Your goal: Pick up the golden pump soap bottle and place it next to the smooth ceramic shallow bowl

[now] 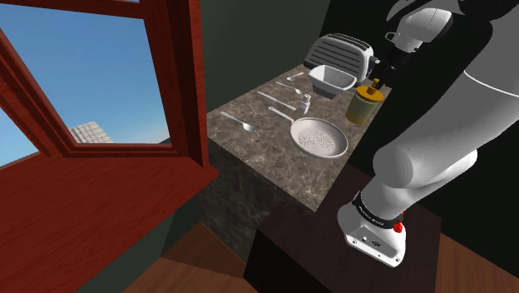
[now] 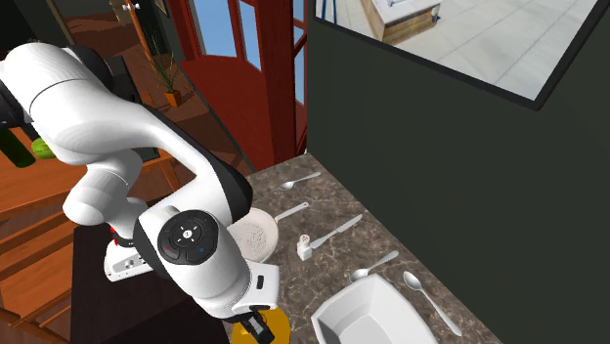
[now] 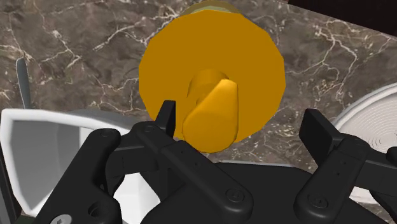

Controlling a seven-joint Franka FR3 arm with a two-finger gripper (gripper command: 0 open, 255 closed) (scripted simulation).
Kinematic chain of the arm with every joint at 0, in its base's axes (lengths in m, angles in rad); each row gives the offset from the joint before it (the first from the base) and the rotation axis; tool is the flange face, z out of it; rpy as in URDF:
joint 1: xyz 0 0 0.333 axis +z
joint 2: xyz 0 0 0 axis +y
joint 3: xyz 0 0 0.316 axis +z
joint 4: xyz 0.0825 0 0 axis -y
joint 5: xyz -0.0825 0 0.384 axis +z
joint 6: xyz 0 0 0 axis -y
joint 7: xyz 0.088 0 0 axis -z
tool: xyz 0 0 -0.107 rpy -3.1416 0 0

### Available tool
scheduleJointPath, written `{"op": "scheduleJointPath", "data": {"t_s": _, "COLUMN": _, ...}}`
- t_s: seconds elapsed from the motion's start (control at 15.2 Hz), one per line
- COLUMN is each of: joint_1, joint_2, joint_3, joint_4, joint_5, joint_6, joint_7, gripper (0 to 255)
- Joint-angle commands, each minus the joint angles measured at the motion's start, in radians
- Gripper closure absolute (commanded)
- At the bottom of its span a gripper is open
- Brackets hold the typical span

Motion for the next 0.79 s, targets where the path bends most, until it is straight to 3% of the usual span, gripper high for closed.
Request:
{"op": "scheduleJointPath", "data": {"t_s": 0.0, "joint_1": 0.0, "joint_2": -0.016, "joint_3": -0.001, "joint_4": 0.02, "joint_5": -0.013, "joint_6": -0.031, "joint_7": 0.009, "gripper": 0}}
{"op": "scheduleJointPath", "data": {"t_s": 0.2, "joint_1": 0.0, "joint_2": -0.051, "joint_3": -0.001, "joint_4": 0.082, "joint_5": -0.042, "joint_6": -0.12, "joint_7": 0.029, "gripper": 0}}
{"op": "scheduleJointPath", "data": {"t_s": 0.73, "joint_1": 0.0, "joint_2": -0.051, "joint_3": 0.0, "joint_4": 0.082, "joint_5": -0.042, "joint_6": -0.12, "joint_7": 0.029, "gripper": 0}}
